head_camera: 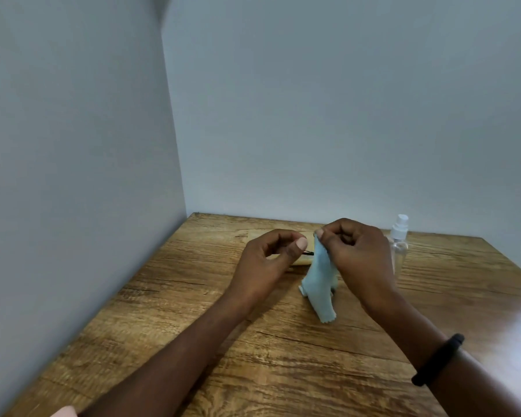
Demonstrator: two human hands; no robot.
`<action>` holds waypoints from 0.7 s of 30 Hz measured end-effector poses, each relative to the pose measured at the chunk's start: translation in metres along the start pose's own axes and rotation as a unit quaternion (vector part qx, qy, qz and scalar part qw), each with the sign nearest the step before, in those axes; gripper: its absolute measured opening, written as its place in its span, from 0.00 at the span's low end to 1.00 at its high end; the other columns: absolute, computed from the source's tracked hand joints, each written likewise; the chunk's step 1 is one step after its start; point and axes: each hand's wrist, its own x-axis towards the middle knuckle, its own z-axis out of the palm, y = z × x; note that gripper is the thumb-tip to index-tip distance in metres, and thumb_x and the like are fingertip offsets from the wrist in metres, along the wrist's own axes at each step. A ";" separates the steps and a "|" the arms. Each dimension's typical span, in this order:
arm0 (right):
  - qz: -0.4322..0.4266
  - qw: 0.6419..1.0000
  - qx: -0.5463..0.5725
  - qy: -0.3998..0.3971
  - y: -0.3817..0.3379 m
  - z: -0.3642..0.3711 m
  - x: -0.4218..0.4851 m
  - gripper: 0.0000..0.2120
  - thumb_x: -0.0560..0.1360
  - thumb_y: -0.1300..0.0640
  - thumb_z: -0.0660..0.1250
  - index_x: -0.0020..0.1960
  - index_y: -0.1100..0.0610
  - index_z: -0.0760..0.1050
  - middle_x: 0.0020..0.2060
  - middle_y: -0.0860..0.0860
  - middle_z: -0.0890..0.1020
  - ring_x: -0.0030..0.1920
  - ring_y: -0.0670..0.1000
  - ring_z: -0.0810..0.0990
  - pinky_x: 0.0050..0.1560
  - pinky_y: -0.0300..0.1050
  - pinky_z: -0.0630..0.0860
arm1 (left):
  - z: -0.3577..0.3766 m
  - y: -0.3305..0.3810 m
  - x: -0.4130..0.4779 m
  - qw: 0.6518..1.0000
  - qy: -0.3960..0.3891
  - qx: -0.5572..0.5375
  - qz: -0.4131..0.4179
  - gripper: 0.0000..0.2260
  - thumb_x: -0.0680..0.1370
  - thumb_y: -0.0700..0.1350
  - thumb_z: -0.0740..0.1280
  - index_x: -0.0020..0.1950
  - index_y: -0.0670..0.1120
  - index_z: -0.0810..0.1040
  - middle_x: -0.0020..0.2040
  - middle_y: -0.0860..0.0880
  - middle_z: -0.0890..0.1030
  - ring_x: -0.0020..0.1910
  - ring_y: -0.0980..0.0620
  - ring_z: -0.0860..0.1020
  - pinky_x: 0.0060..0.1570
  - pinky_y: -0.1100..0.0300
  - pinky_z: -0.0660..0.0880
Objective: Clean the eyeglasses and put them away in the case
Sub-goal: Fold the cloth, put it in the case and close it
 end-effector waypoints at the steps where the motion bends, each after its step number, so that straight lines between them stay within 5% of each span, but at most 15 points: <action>1: -0.026 0.999 -0.039 0.001 -0.002 0.000 -0.001 0.05 0.75 0.55 0.73 0.41 0.52 0.84 0.33 0.45 0.85 0.37 0.43 0.82 0.39 0.44 0.78 | 0.001 0.001 -0.002 0.999 -0.008 0.029 0.035 0.08 0.78 0.51 0.73 0.54 0.50 0.84 0.52 0.53 0.87 0.54 0.54 0.84 0.52 0.53 0.82; 4: -0.094 0.986 -0.140 0.001 -0.007 0.000 -0.006 0.03 0.74 0.55 0.74 0.42 0.52 0.85 0.32 0.44 0.84 0.35 0.44 0.81 0.36 0.45 0.78 | 0.005 0.003 -0.008 0.993 -0.020 0.074 0.094 0.10 0.74 0.53 0.76 0.52 0.52 0.81 0.49 0.55 0.85 0.52 0.55 0.83 0.41 0.63 0.79; 10: -0.111 0.981 -0.157 -0.001 -0.011 -0.003 -0.004 0.03 0.74 0.55 0.75 0.41 0.51 0.84 0.30 0.43 0.82 0.33 0.44 0.80 0.35 0.46 0.78 | 0.008 -0.002 -0.009 0.975 -0.014 0.156 0.157 0.16 0.72 0.56 0.73 0.55 0.52 0.76 0.50 0.56 0.82 0.51 0.54 0.82 0.39 0.71 0.74; 14: -0.076 0.994 -0.080 -0.020 -0.009 -0.003 -0.003 0.05 0.74 0.57 0.75 0.39 0.53 0.83 0.28 0.46 0.83 0.31 0.43 0.81 0.33 0.37 0.76 | 0.008 -0.005 -0.007 0.971 0.022 0.163 0.175 0.07 0.78 0.41 0.72 0.55 0.48 0.79 0.48 0.56 0.83 0.48 0.55 0.82 0.37 0.66 0.77; 17: -0.018 0.999 0.021 -0.040 -0.008 -0.002 -0.001 0.06 0.76 0.57 0.74 0.40 0.54 0.83 0.29 0.51 0.84 0.28 0.44 0.81 0.32 0.36 0.77 | 0.005 -0.003 -0.006 0.983 0.039 0.106 0.143 0.08 0.80 0.39 0.68 0.57 0.49 0.79 0.45 0.53 0.84 0.45 0.55 0.83 0.38 0.59 0.80; 21: 0.028 0.995 0.085 -0.048 -0.005 -0.003 0.001 0.07 0.77 0.56 0.72 0.41 0.56 0.83 0.30 0.53 0.84 0.29 0.48 0.81 0.35 0.42 0.76 | 0.005 0.000 -0.005 0.993 0.019 0.058 0.103 0.12 0.82 0.34 0.64 0.60 0.50 0.76 0.33 0.53 0.79 0.30 0.57 0.74 0.32 0.61 0.69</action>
